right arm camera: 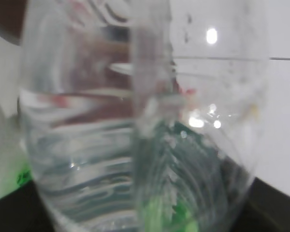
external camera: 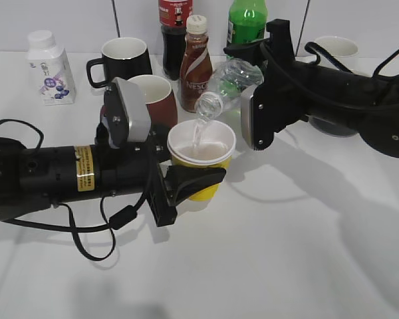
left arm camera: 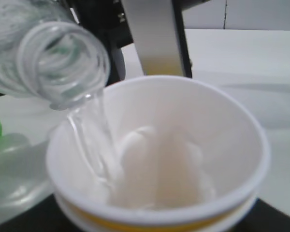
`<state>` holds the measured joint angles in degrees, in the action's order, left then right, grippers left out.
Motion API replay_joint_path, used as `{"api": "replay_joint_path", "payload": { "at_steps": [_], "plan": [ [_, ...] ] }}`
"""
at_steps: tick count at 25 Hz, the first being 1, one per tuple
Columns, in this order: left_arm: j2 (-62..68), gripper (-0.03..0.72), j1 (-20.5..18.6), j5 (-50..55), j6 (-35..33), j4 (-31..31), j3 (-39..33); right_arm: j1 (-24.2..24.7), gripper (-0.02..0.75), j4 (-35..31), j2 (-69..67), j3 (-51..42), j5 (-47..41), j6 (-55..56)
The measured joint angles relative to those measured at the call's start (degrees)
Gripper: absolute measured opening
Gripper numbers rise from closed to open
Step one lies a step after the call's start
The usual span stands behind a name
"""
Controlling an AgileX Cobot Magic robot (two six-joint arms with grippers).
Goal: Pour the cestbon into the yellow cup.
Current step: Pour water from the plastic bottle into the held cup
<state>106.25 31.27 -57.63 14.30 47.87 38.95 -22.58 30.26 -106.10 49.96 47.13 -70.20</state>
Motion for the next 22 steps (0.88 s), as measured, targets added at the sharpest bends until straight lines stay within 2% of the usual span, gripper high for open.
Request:
{"api": "replay_joint_path", "payload": {
  "at_steps": [22],
  "plan": [
    [0.0, 0.423, 0.0, 0.0, 0.0, 0.1, 0.0, 0.0, 0.472, -0.5, 0.0, 0.0, 1.2, -2.9]
  ]
}}
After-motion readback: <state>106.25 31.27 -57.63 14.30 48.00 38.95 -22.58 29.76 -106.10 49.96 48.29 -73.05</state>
